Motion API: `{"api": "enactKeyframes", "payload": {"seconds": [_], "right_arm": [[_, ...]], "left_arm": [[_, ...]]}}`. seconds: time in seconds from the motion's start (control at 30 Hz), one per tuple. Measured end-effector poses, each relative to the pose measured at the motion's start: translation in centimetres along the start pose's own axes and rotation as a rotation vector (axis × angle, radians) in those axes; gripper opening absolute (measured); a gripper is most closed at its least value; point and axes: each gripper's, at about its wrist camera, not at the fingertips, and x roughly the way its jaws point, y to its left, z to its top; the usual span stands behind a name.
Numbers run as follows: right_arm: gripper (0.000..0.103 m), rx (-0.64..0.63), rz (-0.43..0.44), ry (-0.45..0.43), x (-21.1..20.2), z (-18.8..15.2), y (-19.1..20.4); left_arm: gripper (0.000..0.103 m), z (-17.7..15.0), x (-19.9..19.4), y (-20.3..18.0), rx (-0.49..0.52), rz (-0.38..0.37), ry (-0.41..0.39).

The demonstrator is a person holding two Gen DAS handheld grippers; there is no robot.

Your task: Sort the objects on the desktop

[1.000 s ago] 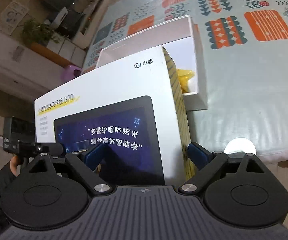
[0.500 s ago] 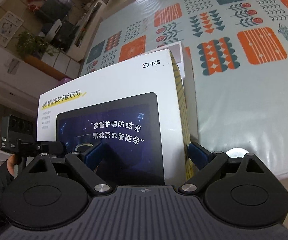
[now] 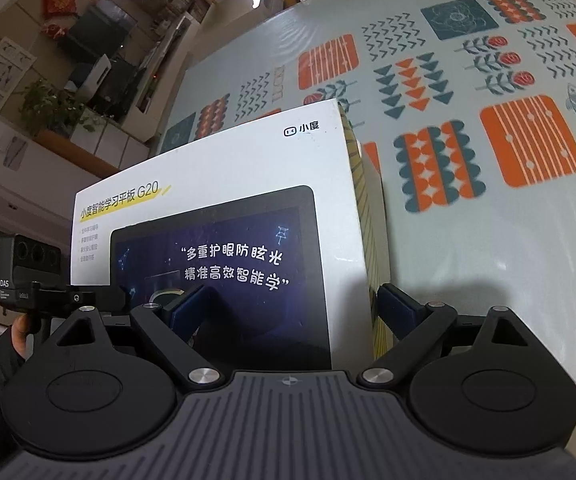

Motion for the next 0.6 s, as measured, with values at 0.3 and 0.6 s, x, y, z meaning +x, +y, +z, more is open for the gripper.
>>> {"api": "enactKeyframes", "payload": {"seconds": [0.3, 0.6], "right_arm": [[0.103, -0.002, -0.021, 0.030, 1.9, 2.1, 0.4], [0.103, 0.076, 0.027, 0.050, 3.0, 2.4, -1.5]], "left_arm": [[0.103, 2.3, 0.0, 0.8, -0.044, 0.001, 0.037], [0.103, 4.4, 2.5, -1.4, -0.076, 0.046, 0.070]]}}
